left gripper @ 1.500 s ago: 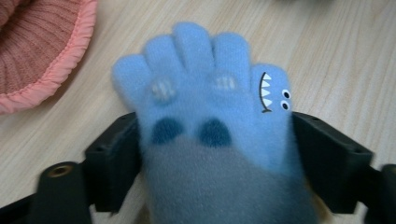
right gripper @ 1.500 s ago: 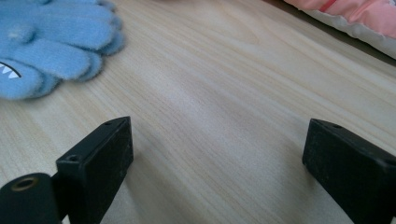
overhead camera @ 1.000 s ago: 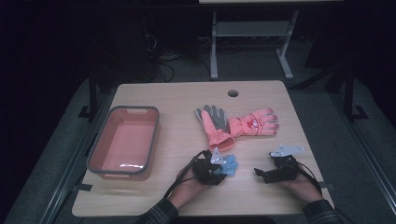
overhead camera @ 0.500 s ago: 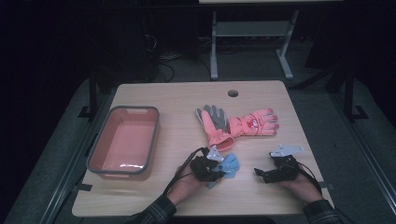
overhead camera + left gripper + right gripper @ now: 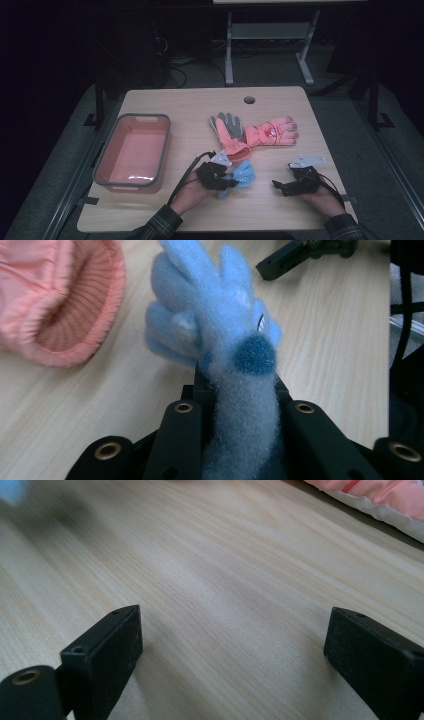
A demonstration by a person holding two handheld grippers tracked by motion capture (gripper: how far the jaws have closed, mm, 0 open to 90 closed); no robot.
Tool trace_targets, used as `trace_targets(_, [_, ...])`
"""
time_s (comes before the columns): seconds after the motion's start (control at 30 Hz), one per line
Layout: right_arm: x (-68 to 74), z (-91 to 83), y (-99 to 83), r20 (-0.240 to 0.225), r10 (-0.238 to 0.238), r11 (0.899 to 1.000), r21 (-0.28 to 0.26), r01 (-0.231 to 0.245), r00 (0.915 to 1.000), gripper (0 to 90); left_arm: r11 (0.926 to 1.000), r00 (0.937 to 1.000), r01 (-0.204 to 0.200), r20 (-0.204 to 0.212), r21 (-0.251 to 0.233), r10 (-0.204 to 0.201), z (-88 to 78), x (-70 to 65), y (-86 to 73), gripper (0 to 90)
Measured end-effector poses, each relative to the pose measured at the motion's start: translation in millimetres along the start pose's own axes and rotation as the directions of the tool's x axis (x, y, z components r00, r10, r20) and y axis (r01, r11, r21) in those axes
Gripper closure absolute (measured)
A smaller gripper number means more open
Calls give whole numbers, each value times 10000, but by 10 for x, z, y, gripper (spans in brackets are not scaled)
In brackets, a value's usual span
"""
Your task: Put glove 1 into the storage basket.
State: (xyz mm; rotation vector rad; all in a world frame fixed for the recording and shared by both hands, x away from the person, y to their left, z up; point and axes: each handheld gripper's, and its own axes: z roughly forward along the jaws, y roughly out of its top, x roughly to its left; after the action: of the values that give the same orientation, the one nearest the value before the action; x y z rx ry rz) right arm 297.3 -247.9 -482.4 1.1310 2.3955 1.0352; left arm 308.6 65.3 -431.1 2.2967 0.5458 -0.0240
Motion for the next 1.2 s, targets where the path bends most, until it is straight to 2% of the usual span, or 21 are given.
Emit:
trace_targets(0.33, [0,0,0,-3,1,10000,3,-1,10000,80,9997,9998,179,-41,-181,-180,-297,90,38,758])
trace_targets(0.67, [0,0,0,2,2,10000,-3,-2,10000,80,9982,9983,315,-478,-513,-340,-669,226,54,757])
trace_targets(0.93, [0,0,0,0,-5,10000,-4,5,10000,80,9949,9942,641,-811,-774,-703,-957,357,44,757])
trace_targets(1.03, [0,0,0,-3,3,10000,-1,-3,10000,80,9956,9933,565,-966,-742,-636,-1058,403,40,757])
trace_targets(1.1, [0,0,0,-1,-5,10000,-3,5,10000,80,9937,9902,735,-1125,-843,-828,-1129,429,32,757])
trace_targets(1.2, [0,0,0,0,2,10000,-3,-2,10000,81,9929,9874,800,-1297,-877,-910,-1230,483,21,757])
